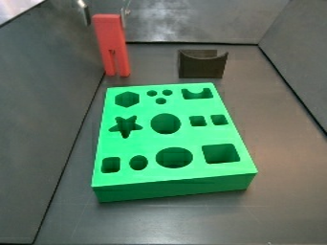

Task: Pick up the double-square object. Move up. Move to above the board. Insert the double-square object.
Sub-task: Pick up the double-square object.

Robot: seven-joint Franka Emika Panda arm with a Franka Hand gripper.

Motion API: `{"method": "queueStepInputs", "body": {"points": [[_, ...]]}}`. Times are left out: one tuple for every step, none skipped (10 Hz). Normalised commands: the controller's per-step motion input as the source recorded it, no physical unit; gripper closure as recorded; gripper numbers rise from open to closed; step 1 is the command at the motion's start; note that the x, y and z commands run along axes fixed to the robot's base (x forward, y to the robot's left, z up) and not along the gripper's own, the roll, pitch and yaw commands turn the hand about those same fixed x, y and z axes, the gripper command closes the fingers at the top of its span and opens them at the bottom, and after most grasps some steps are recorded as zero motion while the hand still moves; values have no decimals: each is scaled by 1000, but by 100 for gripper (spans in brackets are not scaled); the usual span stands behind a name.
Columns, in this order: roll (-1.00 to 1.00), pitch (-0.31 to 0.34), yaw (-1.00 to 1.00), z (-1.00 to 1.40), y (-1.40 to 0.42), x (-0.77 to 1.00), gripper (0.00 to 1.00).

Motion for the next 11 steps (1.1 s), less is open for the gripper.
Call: {"method": "queueStepInputs", "body": {"points": [[0, 0, 0, 0, 0, 29, 0], [0, 141, -849, -100, 0, 0, 0], [23, 80, -1000, -183, 0, -49, 0], [0, 97, -823, 6, 0, 3, 0], [0, -29, 0, 0, -63, 0, 0], [146, 124, -357, 0, -100, 0, 0], [219, 234, -609, 111, -194, -20, 0], [173, 240, -580, 263, -240, 0, 0], [59, 136, -329, 123, -149, 126, 0], [0, 10, 0, 0, 0, 0, 0], [0, 0, 0, 0, 0, 17, 0]]}}
